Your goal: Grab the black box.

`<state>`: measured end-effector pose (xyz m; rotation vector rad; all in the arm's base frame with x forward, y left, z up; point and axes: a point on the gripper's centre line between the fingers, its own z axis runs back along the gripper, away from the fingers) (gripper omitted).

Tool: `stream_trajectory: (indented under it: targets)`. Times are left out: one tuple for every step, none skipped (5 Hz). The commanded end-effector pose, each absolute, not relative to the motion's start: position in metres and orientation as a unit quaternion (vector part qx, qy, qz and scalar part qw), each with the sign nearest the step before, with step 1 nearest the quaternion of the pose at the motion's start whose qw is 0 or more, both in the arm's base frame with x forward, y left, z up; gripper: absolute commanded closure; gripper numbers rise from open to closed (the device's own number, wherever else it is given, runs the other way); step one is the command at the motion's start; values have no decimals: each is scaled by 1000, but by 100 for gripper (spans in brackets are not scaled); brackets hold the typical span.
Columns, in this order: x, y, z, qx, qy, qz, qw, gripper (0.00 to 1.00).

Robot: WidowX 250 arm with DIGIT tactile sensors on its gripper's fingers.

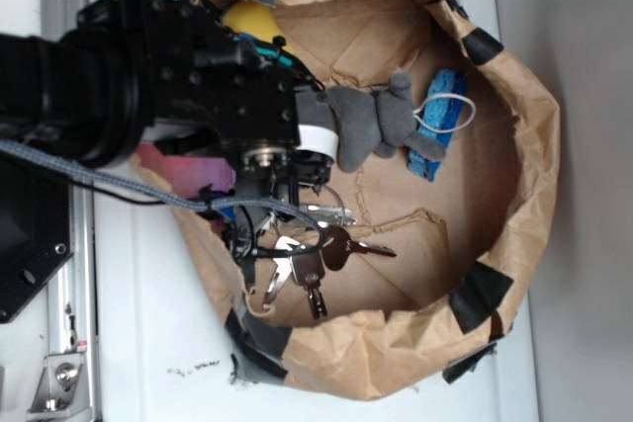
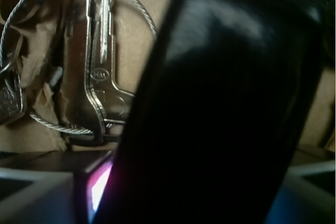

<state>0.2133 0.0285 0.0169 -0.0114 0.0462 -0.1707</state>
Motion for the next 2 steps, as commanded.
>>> stream_trajectory:
  targets:
    - [232, 33, 36, -14, 1, -69, 997, 100]
    - [247, 38, 54, -25, -3, -44, 999, 100]
